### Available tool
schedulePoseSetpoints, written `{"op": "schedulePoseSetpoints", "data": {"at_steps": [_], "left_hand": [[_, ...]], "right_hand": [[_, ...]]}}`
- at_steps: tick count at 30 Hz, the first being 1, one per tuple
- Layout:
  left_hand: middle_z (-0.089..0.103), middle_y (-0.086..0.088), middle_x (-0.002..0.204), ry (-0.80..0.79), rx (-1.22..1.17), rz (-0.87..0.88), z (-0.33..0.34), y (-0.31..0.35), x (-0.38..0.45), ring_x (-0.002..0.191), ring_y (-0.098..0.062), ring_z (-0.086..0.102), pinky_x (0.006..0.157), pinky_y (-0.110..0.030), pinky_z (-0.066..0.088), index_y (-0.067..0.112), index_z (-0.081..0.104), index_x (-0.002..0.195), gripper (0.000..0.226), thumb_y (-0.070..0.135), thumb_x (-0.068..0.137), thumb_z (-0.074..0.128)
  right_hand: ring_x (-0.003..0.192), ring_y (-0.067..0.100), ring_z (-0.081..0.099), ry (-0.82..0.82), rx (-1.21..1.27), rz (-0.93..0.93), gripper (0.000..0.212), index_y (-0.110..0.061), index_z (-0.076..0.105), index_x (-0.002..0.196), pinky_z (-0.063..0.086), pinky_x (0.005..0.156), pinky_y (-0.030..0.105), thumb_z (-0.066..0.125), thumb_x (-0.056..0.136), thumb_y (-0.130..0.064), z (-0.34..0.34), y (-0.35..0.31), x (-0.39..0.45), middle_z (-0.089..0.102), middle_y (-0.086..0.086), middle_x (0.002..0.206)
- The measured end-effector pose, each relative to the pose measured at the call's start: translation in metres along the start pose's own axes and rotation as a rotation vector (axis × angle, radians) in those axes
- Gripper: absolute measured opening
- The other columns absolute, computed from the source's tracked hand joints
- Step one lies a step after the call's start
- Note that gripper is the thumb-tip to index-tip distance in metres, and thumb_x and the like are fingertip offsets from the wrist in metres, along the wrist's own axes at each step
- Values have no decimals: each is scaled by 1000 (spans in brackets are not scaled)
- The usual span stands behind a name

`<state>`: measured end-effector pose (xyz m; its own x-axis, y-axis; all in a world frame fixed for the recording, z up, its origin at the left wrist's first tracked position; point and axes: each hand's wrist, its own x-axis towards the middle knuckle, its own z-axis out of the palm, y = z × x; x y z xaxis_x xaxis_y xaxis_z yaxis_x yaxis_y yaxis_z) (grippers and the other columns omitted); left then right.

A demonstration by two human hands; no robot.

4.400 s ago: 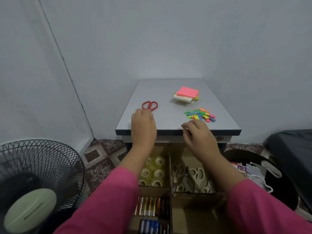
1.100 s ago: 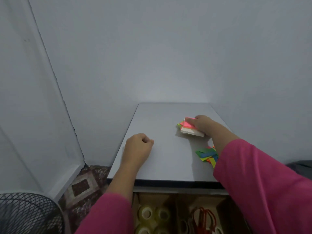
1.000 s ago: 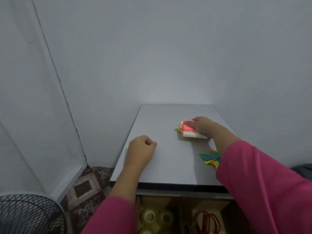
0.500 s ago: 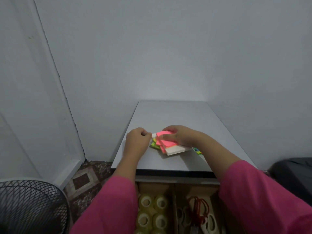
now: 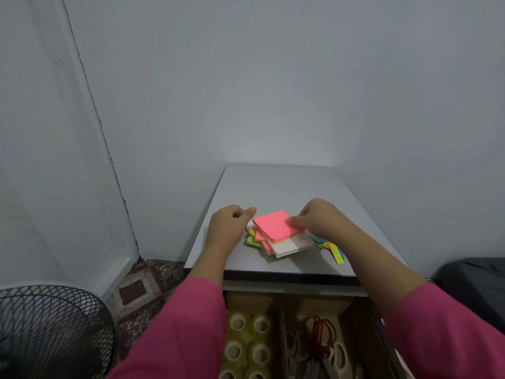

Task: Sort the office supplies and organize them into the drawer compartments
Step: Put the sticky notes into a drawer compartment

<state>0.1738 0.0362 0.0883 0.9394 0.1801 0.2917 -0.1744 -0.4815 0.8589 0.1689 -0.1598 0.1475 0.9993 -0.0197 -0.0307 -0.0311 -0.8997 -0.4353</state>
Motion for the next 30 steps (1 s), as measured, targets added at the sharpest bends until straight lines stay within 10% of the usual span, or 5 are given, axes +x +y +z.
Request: {"op": "schedulePoseSetpoints", "data": {"at_steps": [16, 25, 30], "left_hand": [[60, -7, 80, -26, -195, -64, -2, 0, 0, 58, -11, 54, 55, -25, 45, 11, 56, 92, 12, 19, 98, 49], [47, -4, 63, 76, -484, -190, -17, 2, -3, 46, -9, 38, 38, -16, 31, 8, 63, 115, 24, 6, 99, 45], [60, 1, 57, 91, -568, -170, -22, 13, -33, 49, -8, 53, 57, -31, 42, 1, 65, 115, 24, 10, 96, 53]], "right_hand": [[93, 31, 65, -130, 166, 108, 49, -2, 60, 119, 56, 84, 40, 77, 79, -27, -8, -12, -22, 64, 16, 108], [73, 16, 65, 10, 827, 37, 19, -1, 66, 106, 54, 65, 27, 66, 87, -5, -12, 3, -45, 68, 8, 86], [78, 21, 68, 39, 947, -1, 11, -8, 67, 100, 58, 72, 32, 62, 90, -6, -26, 23, -75, 71, 11, 91]]}}
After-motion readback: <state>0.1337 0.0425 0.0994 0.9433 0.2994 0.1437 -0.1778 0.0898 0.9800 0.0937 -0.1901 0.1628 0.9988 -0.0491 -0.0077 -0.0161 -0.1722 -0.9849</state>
